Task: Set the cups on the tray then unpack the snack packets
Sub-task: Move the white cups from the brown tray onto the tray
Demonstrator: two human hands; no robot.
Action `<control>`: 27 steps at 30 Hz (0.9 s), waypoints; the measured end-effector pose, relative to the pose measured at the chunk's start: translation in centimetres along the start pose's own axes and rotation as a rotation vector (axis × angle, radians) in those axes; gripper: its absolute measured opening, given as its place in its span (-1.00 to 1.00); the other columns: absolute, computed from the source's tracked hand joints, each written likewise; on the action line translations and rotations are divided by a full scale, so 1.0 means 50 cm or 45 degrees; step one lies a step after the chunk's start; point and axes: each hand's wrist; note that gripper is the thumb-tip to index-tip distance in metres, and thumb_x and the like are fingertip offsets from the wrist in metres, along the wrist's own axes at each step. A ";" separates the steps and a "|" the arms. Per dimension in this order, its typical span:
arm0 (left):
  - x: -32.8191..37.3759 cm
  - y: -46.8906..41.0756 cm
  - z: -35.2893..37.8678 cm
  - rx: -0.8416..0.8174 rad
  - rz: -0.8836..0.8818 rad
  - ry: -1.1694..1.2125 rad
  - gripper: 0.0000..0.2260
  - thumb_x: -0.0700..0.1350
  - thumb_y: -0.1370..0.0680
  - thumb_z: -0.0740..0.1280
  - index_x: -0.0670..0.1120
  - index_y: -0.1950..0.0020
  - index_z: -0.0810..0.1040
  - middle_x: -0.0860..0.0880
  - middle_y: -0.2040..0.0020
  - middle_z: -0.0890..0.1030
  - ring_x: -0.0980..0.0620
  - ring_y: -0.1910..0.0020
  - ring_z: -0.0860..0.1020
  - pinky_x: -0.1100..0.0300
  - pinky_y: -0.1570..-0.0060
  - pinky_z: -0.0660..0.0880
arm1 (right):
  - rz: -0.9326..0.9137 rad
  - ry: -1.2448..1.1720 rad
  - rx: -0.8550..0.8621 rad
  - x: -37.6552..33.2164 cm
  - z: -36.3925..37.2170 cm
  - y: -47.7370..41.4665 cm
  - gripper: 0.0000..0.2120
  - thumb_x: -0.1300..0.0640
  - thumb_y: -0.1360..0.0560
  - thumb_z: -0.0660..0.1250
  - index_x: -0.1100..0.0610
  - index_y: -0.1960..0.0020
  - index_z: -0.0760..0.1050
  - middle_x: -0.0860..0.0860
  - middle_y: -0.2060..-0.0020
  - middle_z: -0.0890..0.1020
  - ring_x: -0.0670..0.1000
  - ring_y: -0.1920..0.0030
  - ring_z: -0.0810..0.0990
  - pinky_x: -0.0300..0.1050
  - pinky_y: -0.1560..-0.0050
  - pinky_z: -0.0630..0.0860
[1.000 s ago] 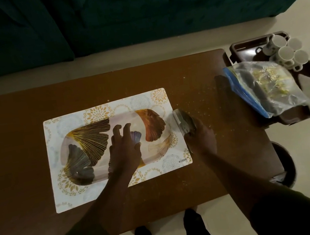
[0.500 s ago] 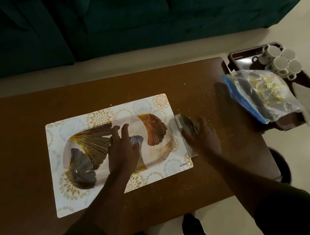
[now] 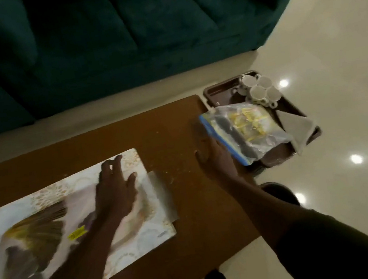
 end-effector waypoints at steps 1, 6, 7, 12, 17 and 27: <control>0.033 -0.010 0.014 -0.009 0.020 -0.007 -0.48 0.01 -0.61 0.22 -0.07 -0.54 0.18 -0.17 -0.55 0.20 -0.22 -0.48 0.26 -0.16 -0.33 0.36 | -0.011 -0.007 0.013 0.031 -0.028 -0.010 -0.56 -0.01 -0.55 0.25 0.11 -0.38 0.32 0.09 -0.32 0.48 0.12 -0.31 0.47 -0.02 -0.17 0.46; 0.218 -0.050 0.080 -0.044 0.101 0.064 -0.45 -0.02 -0.59 0.28 -0.05 -0.54 0.20 -0.19 -0.53 0.24 -0.25 -0.47 0.27 -0.21 -0.33 0.35 | -0.011 -0.044 0.129 0.161 -0.158 -0.065 -0.62 0.12 -0.51 0.29 0.12 -0.32 0.38 0.08 -0.25 0.52 0.11 -0.22 0.51 0.01 -0.10 0.51; 0.256 -0.057 0.098 -0.056 0.120 0.069 -0.44 -0.03 -0.58 0.29 -0.04 -0.54 0.19 -0.19 -0.53 0.23 -0.25 -0.48 0.25 -0.20 -0.35 0.33 | 0.004 -0.043 0.155 0.186 -0.178 -0.079 -0.62 0.13 -0.52 0.28 0.12 -0.31 0.39 0.08 -0.25 0.52 0.11 -0.21 0.52 0.00 -0.09 0.51; 0.392 -0.090 0.190 -0.146 0.147 0.113 -0.39 -0.05 -0.57 0.32 -0.02 -0.56 0.15 -0.18 -0.57 0.16 -0.20 -0.53 0.16 -0.17 -0.40 0.27 | 0.066 -0.053 0.240 0.282 -0.234 -0.135 -0.65 0.15 -0.49 0.30 0.10 -0.28 0.42 0.06 -0.24 0.54 0.08 -0.16 0.57 -0.01 -0.06 0.55; 0.484 -0.120 0.278 -0.155 0.334 0.174 -0.44 -0.10 -0.54 0.37 -0.09 -0.51 0.27 -0.19 -0.45 0.36 -0.18 -0.39 0.37 -0.01 -0.20 0.40 | 0.144 -0.121 0.277 0.372 -0.252 -0.198 -0.64 0.16 -0.48 0.31 0.13 -0.26 0.42 0.08 -0.17 0.57 0.09 -0.14 0.55 -0.09 -0.01 0.47; 0.632 -0.221 0.415 -0.033 0.529 0.222 -0.48 -0.12 -0.54 0.34 -0.07 -0.48 0.29 -0.09 -0.41 0.39 -0.11 -0.39 0.39 -0.04 -0.13 0.47 | 0.117 -0.232 0.397 0.479 -0.273 -0.371 -0.75 0.03 -0.51 0.33 0.17 -0.09 0.45 0.10 -0.04 0.60 0.12 -0.05 0.58 0.01 0.04 0.52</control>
Point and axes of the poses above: each hand's wrist, its own y-axis away from the middle knuckle, its own z-axis out of the palm, x = y × z
